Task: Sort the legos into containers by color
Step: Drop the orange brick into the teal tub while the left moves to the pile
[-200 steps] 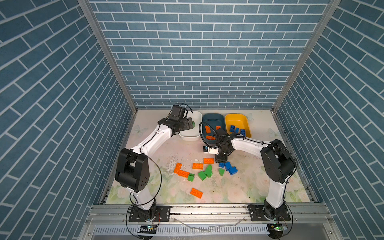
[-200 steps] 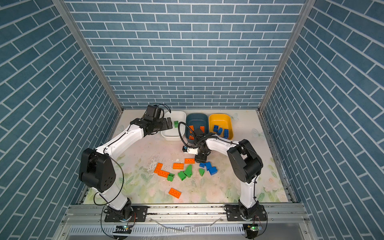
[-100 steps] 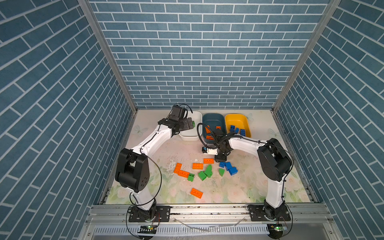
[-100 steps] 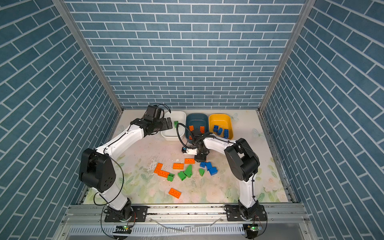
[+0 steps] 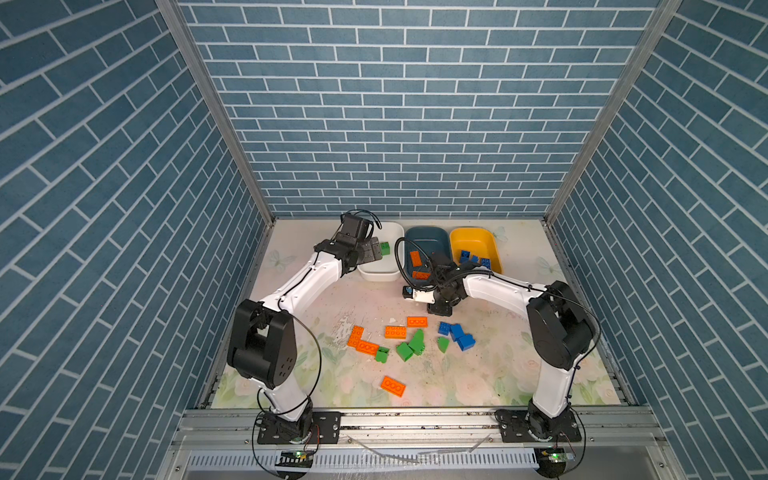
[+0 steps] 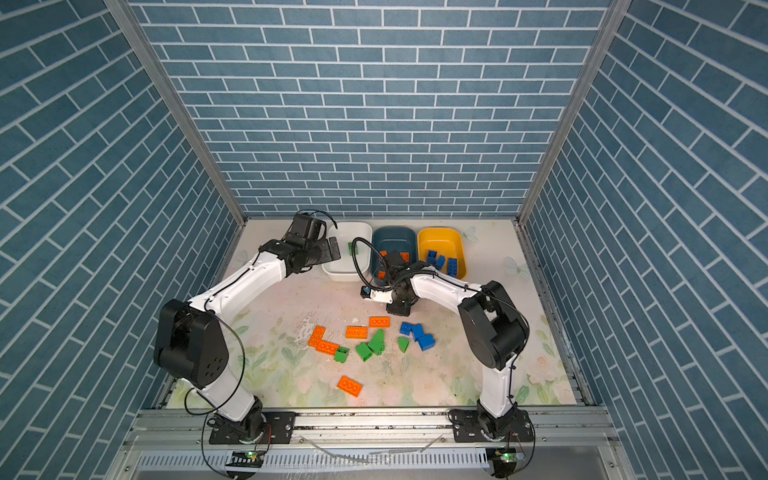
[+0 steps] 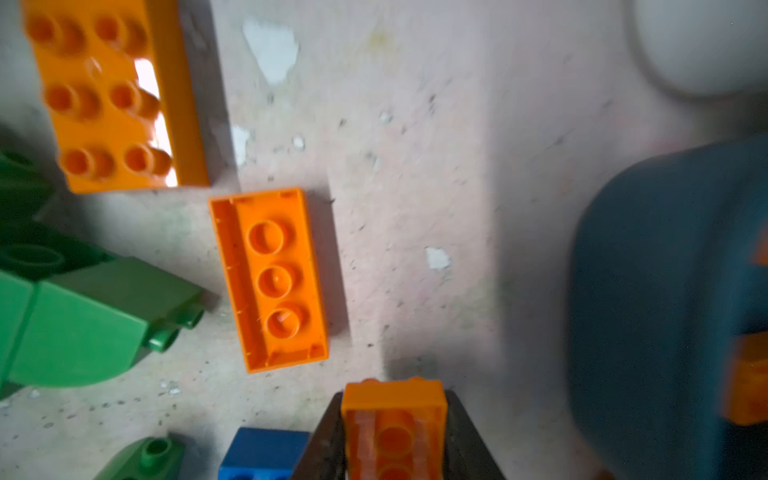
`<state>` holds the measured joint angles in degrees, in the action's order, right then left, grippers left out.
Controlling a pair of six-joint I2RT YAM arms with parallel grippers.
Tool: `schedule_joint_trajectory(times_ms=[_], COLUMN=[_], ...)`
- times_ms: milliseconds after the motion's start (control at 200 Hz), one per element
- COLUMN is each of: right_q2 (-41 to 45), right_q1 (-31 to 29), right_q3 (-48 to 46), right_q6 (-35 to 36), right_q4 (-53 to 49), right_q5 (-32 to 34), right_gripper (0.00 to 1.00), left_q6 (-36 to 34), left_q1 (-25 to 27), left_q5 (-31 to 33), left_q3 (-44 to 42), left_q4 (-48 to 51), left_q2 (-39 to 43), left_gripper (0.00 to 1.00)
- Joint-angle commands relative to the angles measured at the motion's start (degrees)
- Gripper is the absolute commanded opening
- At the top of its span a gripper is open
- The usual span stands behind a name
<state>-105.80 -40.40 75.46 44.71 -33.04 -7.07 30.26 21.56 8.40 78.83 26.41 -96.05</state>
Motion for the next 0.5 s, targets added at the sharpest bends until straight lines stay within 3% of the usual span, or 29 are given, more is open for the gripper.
schedule_joint_trajectory(times_ms=[0,180,325,495], right_q2=[5.12,4.55,-0.23,-9.35], right_q1=[1.64,5.70,8.37,9.25], right_q3=[-0.90,0.02,4.69,15.10], right_q6=[-4.11,-20.70,-33.98,-37.74], right_q4=[8.25,22.05,27.76,24.68], right_q5=[-6.81,-9.45,-5.10,3.47], right_gripper=[0.28,0.27,0.28,0.30], left_q6=[0.00,-1.07,-0.91,3.67], left_q1=[-0.39,-0.51,-0.39,-0.38], left_q5=[1.46,0.92,-1.08,-3.93], left_q3=[-1.53,-2.41,-4.98,-12.42], left_q4=[1.07,3.49,4.97,3.62], left_q2=[2.41,3.26,4.90,9.67], left_gripper=[0.99,0.99,0.99,0.99])
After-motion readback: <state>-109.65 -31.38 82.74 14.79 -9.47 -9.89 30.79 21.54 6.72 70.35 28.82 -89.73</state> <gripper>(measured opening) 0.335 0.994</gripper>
